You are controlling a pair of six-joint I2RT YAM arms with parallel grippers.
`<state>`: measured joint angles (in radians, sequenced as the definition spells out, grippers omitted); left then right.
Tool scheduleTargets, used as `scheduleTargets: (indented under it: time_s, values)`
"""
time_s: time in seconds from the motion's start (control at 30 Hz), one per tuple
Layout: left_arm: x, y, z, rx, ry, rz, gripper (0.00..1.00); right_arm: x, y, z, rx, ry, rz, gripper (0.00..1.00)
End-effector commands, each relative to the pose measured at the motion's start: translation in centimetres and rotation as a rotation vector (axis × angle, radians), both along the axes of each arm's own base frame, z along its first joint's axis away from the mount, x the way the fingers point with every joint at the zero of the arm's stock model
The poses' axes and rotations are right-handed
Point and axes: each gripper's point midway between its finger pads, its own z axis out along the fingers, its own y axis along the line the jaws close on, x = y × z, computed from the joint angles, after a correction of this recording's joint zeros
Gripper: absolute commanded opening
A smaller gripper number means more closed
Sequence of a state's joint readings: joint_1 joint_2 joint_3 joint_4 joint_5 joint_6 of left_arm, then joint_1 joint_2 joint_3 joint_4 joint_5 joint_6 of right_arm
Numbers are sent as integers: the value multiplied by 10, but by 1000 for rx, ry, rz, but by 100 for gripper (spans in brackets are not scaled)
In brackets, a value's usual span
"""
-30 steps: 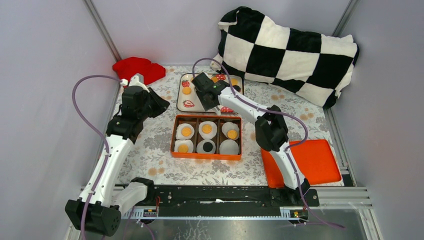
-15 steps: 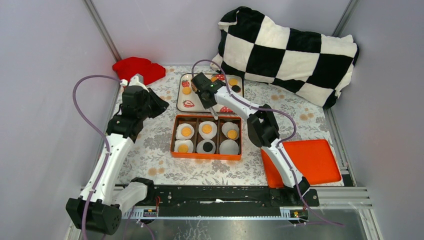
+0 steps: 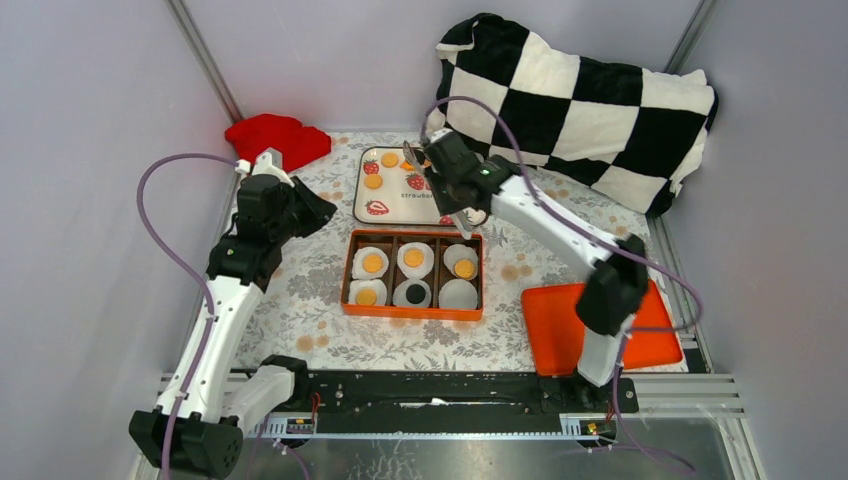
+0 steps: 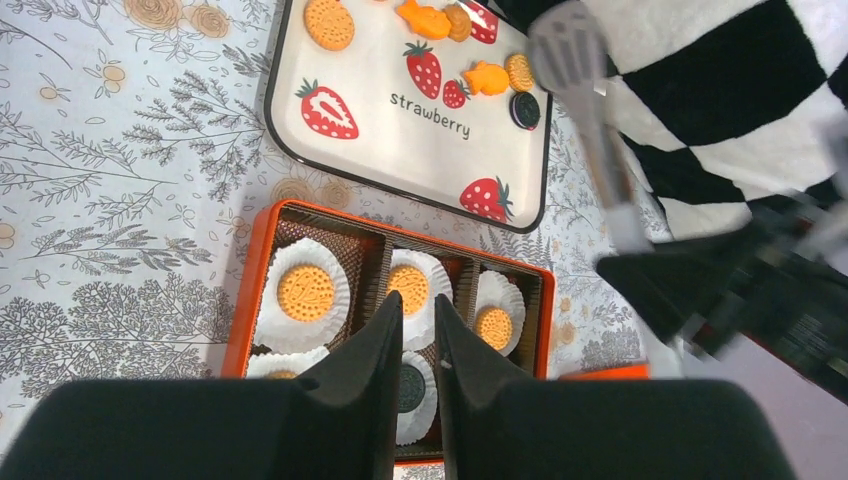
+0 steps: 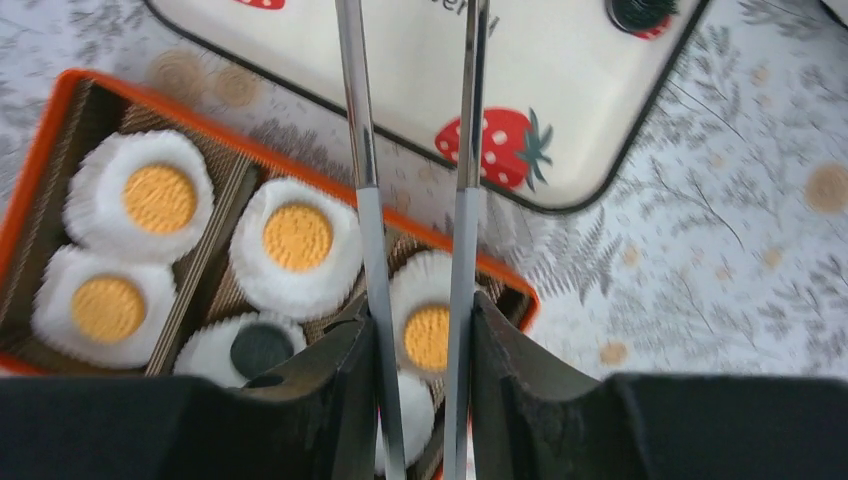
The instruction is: Pack the cookies
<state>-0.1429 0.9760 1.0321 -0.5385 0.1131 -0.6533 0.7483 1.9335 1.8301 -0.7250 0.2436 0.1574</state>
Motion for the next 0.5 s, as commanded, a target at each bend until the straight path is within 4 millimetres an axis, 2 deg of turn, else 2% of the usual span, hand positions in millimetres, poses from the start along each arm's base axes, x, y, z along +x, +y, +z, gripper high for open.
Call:
scheduleTargets:
  time_s: [0.0, 0.13, 0.17, 0.27, 0.37, 0.47]
  values:
    - [-3, -2, 8, -21, -24, -16, 22, -50, -27, 61, 104, -74, -8, 0]
    - [-3, -9, 4, -42, -18, -45, 22, -116, -54, 55, 103, -23, -15, 0]
    - [-3, -10, 3, -50, -17, -52, 21, -139, -57, 49, 99, 1, 0, 0]
    - [-3, -14, -1, -65, -11, -66, 22, -186, -69, 29, 97, 59, -9, 0]
    - [-3, -17, -4, -77, -2, -80, 22, -216, -81, -2, 102, 134, -41, 0]
    - [-4, -18, -3, -80, -4, -86, 22, -230, -88, -19, 108, 176, -63, 0]
